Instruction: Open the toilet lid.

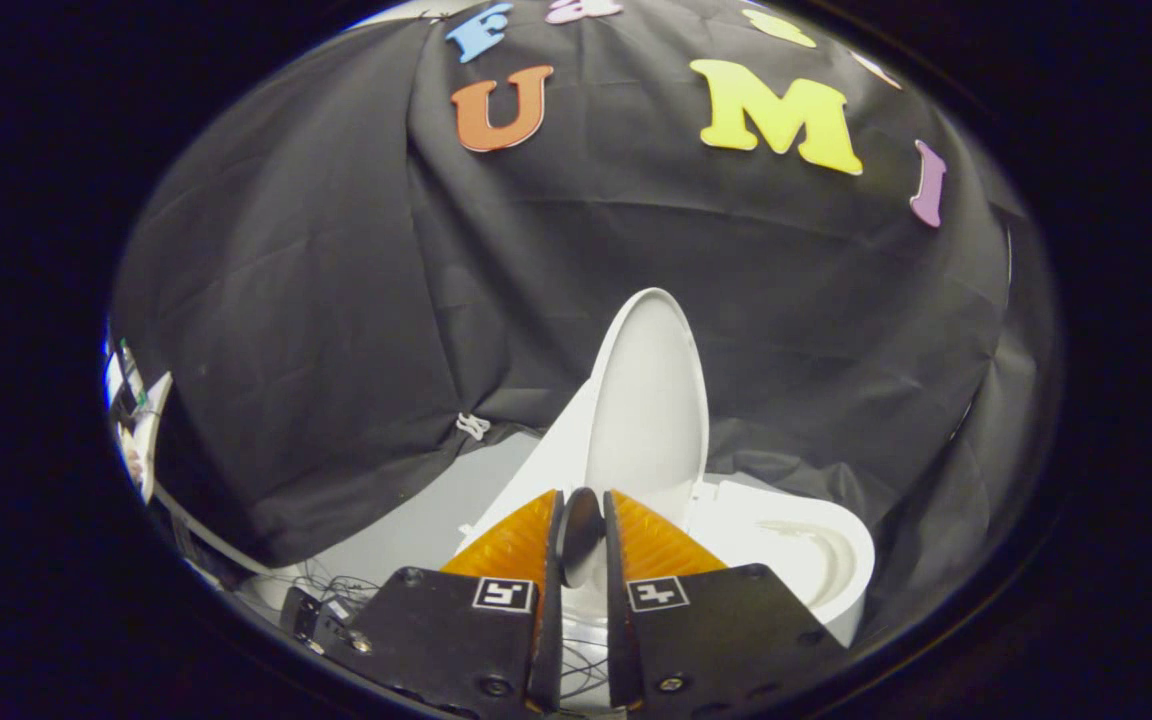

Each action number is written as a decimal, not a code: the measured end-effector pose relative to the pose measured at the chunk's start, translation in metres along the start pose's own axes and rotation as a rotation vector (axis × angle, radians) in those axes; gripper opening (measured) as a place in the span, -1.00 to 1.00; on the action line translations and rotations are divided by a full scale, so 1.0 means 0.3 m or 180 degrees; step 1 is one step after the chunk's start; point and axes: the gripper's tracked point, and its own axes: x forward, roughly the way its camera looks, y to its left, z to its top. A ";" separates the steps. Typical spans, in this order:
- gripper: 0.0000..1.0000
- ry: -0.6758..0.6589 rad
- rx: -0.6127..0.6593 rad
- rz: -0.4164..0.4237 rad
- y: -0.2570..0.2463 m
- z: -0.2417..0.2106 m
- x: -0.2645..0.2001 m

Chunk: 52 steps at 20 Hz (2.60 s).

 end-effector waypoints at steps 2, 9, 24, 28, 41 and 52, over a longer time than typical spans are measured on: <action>-0.58 -0.0026 -0.0042 -0.0005 -0.004 0.003 -0.004; -0.49 -0.0037 0.0071 0.0030 -0.037 -0.010 -0.031; 0.22 -0.0094 0.0547 0.0559 -0.093 -0.075 -0.237; 0.27 -0.0277 0.0550 0.0379 -0.227 -0.092 -0.291; 0.28 -0.0800 0.0675 -0.0292 -0.692 -0.382 -0.581; 0.91 -0.1365 0.0849 -0.0574 -0.839 -0.679 -0.977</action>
